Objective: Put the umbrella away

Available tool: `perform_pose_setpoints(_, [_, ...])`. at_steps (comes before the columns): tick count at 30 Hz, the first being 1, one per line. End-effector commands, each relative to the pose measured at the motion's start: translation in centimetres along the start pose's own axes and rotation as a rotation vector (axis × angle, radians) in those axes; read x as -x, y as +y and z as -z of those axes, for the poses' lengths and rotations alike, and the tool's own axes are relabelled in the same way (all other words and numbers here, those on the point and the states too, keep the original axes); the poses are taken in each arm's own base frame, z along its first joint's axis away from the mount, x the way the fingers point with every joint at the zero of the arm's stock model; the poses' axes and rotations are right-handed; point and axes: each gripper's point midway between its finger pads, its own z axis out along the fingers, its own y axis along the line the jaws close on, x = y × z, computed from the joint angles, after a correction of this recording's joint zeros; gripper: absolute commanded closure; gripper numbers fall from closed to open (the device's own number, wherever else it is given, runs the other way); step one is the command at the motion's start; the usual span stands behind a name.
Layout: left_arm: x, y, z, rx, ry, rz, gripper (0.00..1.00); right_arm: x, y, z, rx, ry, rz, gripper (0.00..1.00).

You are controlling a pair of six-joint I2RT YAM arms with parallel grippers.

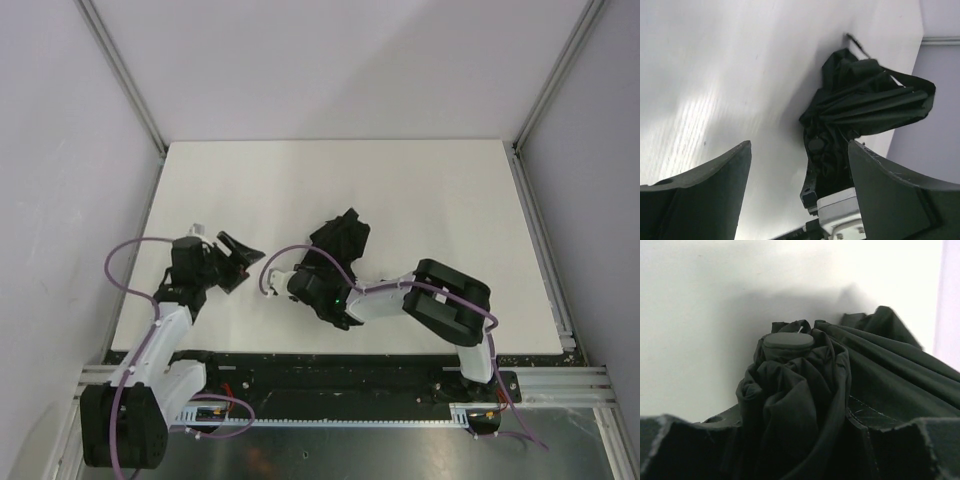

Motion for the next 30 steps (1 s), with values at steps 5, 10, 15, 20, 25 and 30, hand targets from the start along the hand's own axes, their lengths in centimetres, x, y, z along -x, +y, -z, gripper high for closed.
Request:
perform_pose_setpoints(5, [-1.8, -0.9, 0.1, -0.091, 0.086, 0.144, 0.03, -0.8, 10.7, 1.6, 0.564, 0.034, -0.317, 1.00])
perform_pose_setpoints(10, [-2.6, -0.8, -0.7, -0.123, 0.116, 0.221, 0.01, -2.3, 14.4, 2.5, 0.824, 0.104, -0.496, 1.00])
perform_pose_setpoints(15, [-4.2, -0.4, -1.9, -0.161, 0.185, 0.297, 0.00, -4.1, 17.6, 3.1, 1.044, 0.197, -0.593, 1.00])
perform_pose_setpoints(20, [-5.5, -0.4, -2.9, -0.161, 0.191, 0.319, 0.01, -5.2, 18.7, 3.5, 1.165, 0.234, -0.664, 1.00])
perform_pose_setpoints(25, [-5.4, -0.1, -3.5, -0.144, 0.144, 0.337, 0.01, -5.5, 18.8, 3.5, 1.225, 0.227, -0.717, 1.00])
perform_pose_setpoints(30, [-5.7, 0.7, -4.2, -0.108, 0.145, 0.350, 0.01, -5.4, 18.5, 2.9, 1.237, 0.202, -0.756, 1.00])
